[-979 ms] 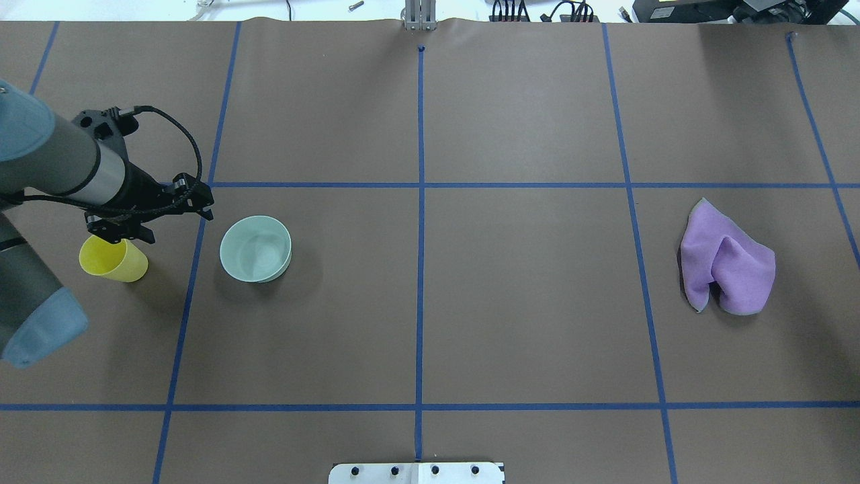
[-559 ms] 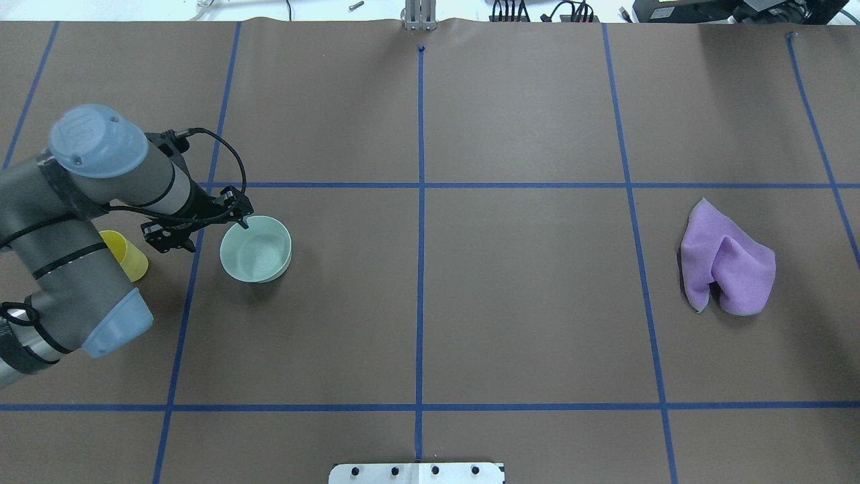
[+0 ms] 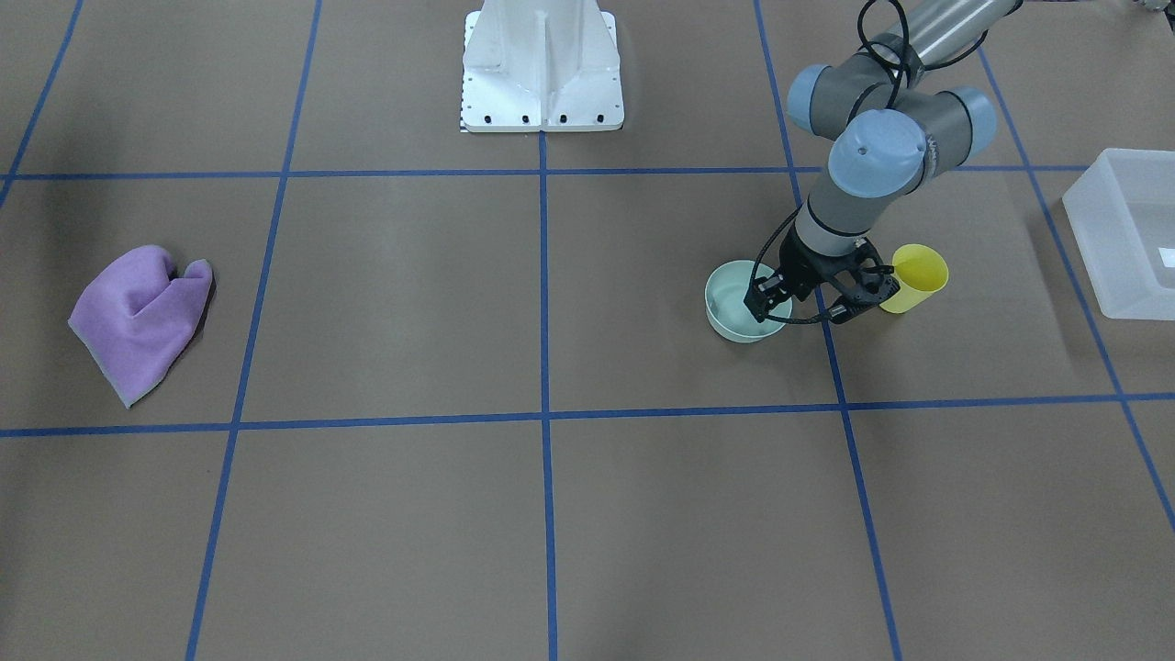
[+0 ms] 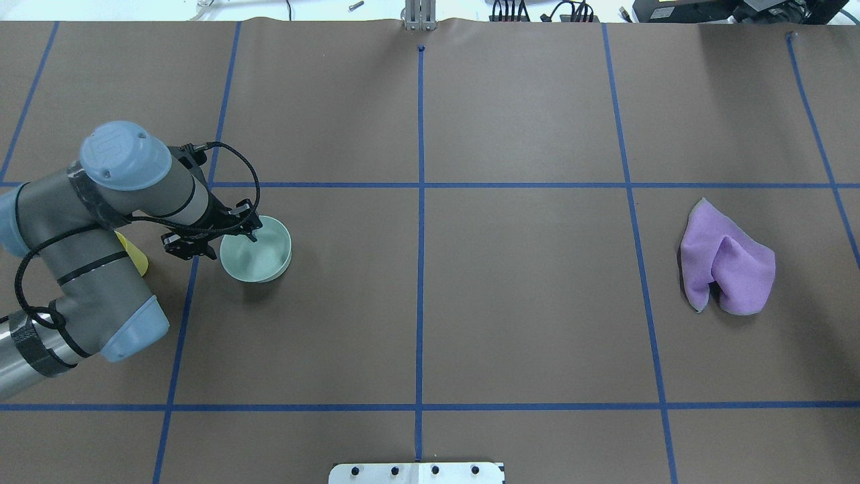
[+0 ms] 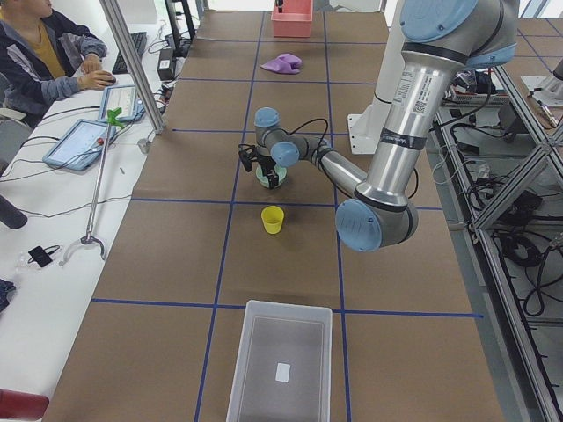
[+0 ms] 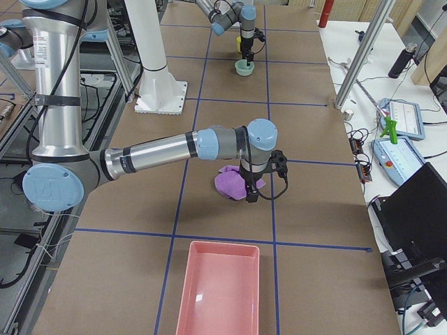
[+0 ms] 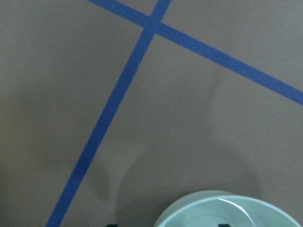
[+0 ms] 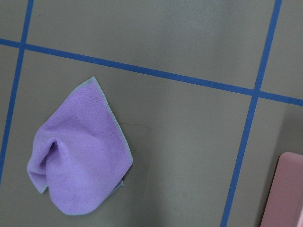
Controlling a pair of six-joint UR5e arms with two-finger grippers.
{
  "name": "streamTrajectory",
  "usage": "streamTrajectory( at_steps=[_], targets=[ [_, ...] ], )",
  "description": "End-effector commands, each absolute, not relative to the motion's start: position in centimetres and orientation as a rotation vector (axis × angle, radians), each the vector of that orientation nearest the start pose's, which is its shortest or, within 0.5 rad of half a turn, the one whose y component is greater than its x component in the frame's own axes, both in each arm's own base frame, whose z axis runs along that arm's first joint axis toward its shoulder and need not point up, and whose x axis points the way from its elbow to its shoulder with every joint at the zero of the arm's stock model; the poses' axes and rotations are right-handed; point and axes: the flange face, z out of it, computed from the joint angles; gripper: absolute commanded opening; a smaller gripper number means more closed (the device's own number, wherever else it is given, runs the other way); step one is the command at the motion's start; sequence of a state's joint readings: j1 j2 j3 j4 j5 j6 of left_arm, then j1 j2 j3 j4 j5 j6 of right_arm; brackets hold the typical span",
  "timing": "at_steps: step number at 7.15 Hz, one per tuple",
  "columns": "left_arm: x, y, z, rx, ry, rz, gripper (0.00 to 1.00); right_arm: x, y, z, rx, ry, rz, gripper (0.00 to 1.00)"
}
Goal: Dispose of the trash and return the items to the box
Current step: 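Reach the left gripper over the pale green bowl and lower it, then close the left gripper on the rim of the pale green bowl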
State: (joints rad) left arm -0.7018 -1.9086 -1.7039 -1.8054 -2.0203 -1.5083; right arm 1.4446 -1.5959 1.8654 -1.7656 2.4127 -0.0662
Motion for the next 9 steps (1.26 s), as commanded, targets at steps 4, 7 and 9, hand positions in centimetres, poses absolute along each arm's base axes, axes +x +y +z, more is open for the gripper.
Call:
streamTrajectory(
  at_steps=[4, 7, 9],
  targets=[
    [38.7, -44.9, 36.7, -0.176, 0.875, -0.422, 0.00, -0.5, -47.9, 54.4, 0.037, -0.845, -0.216, 1.00],
    [40.0, -45.0, 37.6, -0.181, 0.852, -0.418, 0.73, -0.5, -47.9, 54.4, 0.037, -0.845, -0.216, 1.00],
    [40.5, -45.4, 37.6, -0.183, 0.850, -0.420, 0.75, -0.5, -47.9, 54.4, 0.037, -0.845, -0.216, 1.00]
  ],
)
